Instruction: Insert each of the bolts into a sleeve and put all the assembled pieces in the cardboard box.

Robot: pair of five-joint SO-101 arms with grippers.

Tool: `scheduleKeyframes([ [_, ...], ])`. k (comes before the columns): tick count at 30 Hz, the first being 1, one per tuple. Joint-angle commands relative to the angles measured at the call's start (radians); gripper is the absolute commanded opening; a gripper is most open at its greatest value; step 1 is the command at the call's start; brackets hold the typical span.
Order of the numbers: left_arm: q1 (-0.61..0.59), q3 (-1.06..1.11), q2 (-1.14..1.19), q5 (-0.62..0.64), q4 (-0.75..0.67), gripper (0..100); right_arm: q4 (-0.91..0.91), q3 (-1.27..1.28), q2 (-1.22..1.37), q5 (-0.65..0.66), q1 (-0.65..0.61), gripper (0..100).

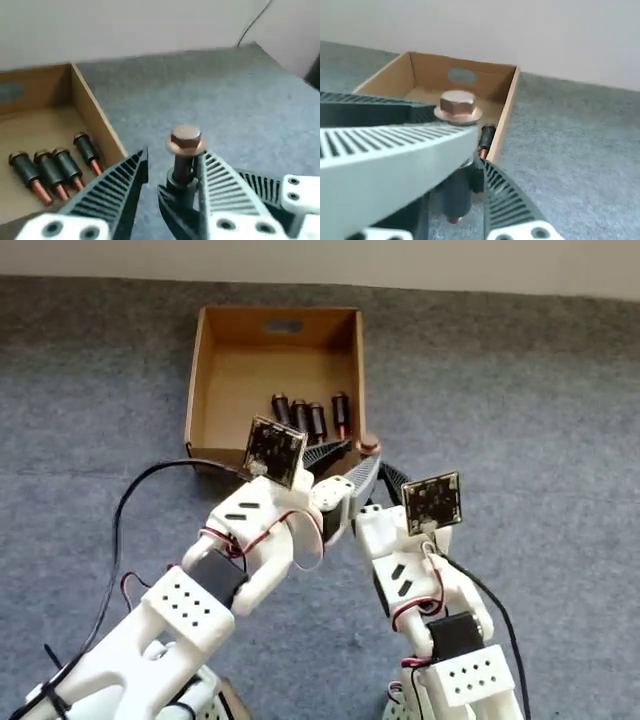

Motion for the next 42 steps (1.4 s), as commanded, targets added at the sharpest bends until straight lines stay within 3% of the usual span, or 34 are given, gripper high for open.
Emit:
scheduleKeyframes([
  [1, 0.018, -0.010, 0.001, 0.003, 0.055, 22, -0.025, -0.028, -0.021, 0.006, 0.001, 0.8],
  [12, 0.025, -0.050, -0.024, 0.005, 0.141, 22, -0.025, -0.027, -0.021, 0.006, 0.001, 0.7],
  [27, 0.013, -0.047, -0.364, 0.009, 0.313, 22, -0.028, -0.002, -0.021, 0.006, 0.001, 0.7],
  [30, -0.081, -0.038, -0.464, 0.009, 0.394, 19, -0.030, 0.004, -0.021, 0.006, 0.001, 0.7],
  [34, -0.294, 0.033, -0.576, 0.009, 0.480, 0, -0.030, 0.004, -0.021, 0.006, 0.001, 0.7],
  [38, -0.432, 0.188, -0.691, 0.009, 0.489, 3, -0.030, 0.004, -0.021, 0.005, 0.001, 0.7],
  [42, -0.470, 0.386, -0.828, 0.009, 0.446, 1, -0.030, 0.004, -0.018, 0.002, 0.001, 0.7],
])
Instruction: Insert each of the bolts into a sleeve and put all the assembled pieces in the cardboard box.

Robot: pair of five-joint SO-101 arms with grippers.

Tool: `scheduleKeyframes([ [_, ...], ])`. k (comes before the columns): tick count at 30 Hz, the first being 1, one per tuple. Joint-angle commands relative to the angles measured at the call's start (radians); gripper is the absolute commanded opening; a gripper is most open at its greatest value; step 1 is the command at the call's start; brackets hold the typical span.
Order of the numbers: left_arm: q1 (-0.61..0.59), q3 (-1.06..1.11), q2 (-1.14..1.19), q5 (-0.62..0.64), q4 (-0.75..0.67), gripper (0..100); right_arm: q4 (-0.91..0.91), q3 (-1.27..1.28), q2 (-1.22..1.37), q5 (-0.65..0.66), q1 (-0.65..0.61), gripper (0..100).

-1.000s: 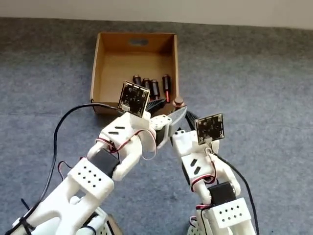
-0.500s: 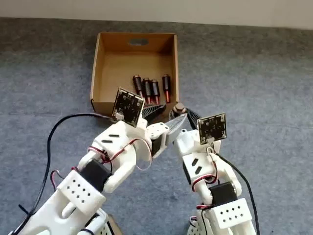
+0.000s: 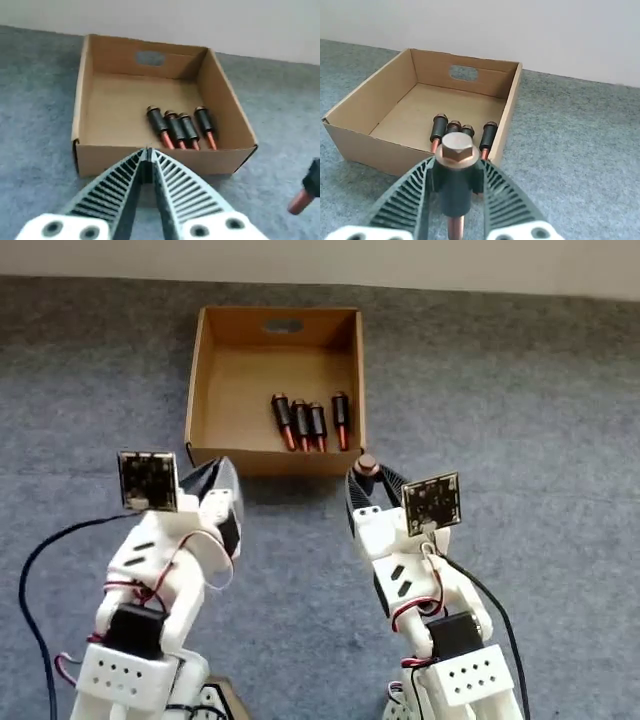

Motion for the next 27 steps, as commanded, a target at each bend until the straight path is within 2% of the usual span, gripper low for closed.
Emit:
scheduleKeyframes([
  [1, -0.031, 0.163, -0.124, 0.003, -0.066, 1, -0.028, -0.019, -0.015, 0.003, 0.001, 0.7],
  [3, -0.031, 0.282, -0.208, 0.003, -0.140, 1, -0.027, -0.025, -0.013, 0.003, 0.001, 0.7],
  [5, -0.033, 0.306, -0.278, 0.003, -0.169, 1, -0.027, -0.033, -0.012, 0.003, 0.001, 0.7],
  [10, -0.045, 0.302, -0.311, 0.003, -0.031, 1, -0.024, -0.128, -0.012, 0.003, 0.001, 0.7],
  [14, -0.045, 0.302, -0.295, 0.003, -0.009, 1, -0.024, -0.251, -0.007, 0.003, -0.004, 0.7],
  [16, -0.047, 0.303, -0.288, -0.002, 0.051, 1, -0.019, -0.332, 0.028, 0.003, -0.004, 0.7],
  [19, -0.039, 0.303, -0.298, -0.003, 0.169, 1, 0.035, -0.504, 0.173, 0.003, -0.004, 0.7],
  [23, -0.048, 0.303, -0.303, -0.003, 0.176, 1, 0.053, -0.733, 0.441, 0.002, -0.005, 0.7],
  [25, -0.096, 0.303, -0.303, 0.000, 0.176, 1, 0.051, -0.825, 0.573, -0.021, -0.008, 0.7],
  [27, -0.193, 0.298, -0.303, 0.003, 0.175, 1, 0.050, -0.900, 0.700, -0.106, -0.019, 0.7],
])
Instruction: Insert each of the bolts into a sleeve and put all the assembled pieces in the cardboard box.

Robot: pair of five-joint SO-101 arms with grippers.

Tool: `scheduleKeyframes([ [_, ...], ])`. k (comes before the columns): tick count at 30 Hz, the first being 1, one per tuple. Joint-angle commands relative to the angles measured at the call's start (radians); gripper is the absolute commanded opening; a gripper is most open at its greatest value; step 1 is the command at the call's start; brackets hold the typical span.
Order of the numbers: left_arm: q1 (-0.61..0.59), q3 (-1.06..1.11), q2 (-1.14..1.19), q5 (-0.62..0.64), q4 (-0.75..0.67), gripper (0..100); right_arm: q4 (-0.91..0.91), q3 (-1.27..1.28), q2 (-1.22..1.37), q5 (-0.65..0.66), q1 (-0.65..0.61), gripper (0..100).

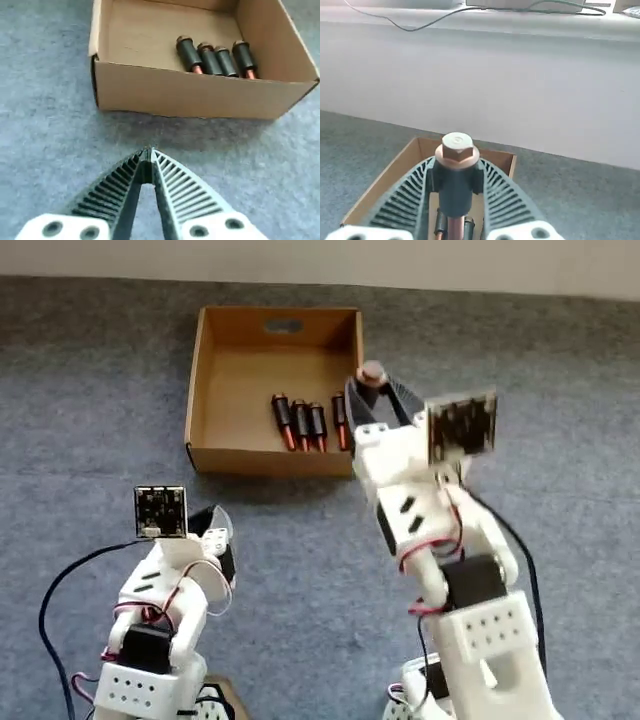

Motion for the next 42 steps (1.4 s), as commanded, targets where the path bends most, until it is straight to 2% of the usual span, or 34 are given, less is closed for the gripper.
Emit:
scheduleKeyframes([
  [1, -0.157, 0.010, -0.012, 0.005, 0.002, 1, -0.001, -0.199, 0.232, -0.130, -0.018, 0.7],
  [4, -0.294, 0.013, -0.012, 0.005, -0.071, 1, -0.001, -0.328, 0.424, -0.233, -0.022, 0.7],
  [8, -0.394, 0.013, -0.008, 0.005, -0.120, 1, -0.001, -0.516, 0.699, -0.250, -0.035, 0.7],
  [15, -0.398, 0.013, -0.007, -0.002, -0.120, 1, 0.001, -0.843, 1.076, -0.250, -0.082, 0.7],
  [23, -0.398, 0.013, -0.007, -0.002, -0.120, 1, 0.004, -1.098, 1.432, -0.250, -0.154, 0.7],
  [32, -0.398, 0.013, -0.007, -0.002, -0.120, 1, 0.110, -1.245, 1.572, -0.250, -0.186, 0.7],
  [42, -0.397, 0.013, -0.007, -0.002, -0.120, 1, 0.111, -1.251, 1.666, -0.249, -0.189, 0.7],
])
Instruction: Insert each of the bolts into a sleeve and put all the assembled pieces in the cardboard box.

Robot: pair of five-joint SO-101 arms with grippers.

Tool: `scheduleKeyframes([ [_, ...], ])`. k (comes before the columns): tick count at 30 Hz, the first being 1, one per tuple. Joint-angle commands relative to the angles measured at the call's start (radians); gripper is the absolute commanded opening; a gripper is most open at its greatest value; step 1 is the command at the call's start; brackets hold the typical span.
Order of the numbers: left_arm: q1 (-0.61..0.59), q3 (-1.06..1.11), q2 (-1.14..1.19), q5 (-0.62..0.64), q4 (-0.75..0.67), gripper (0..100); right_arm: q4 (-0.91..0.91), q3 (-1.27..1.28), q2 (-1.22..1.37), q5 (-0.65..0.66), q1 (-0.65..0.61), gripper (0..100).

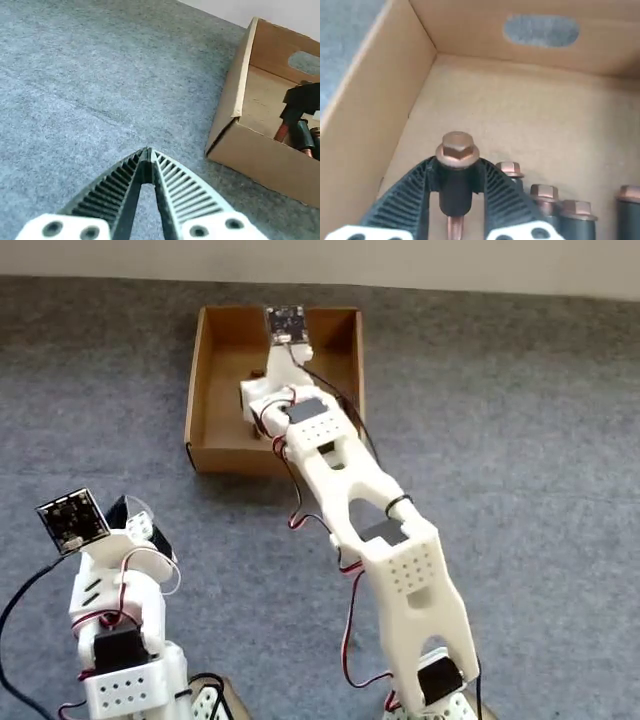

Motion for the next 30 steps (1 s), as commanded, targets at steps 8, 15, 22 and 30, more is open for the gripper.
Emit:
scheduleKeyframes([
  [8, -0.005, 0.013, -0.007, -0.003, -0.021, 1, 0.004, -0.062, 0.016, -0.008, -0.008, 0.7],
  [15, -0.005, 0.013, -0.007, -0.003, -0.021, 1, 0.004, -0.061, 0.051, -0.008, -0.005, 0.7],
  [22, -0.005, 0.013, -0.007, -0.003, -0.021, 1, 0.004, -0.067, 0.101, -0.008, -0.004, 0.7],
  [30, -0.005, 0.013, -0.007, -0.003, -0.021, 1, 0.004, -0.061, 0.105, -0.008, 0.051, 0.7],
])
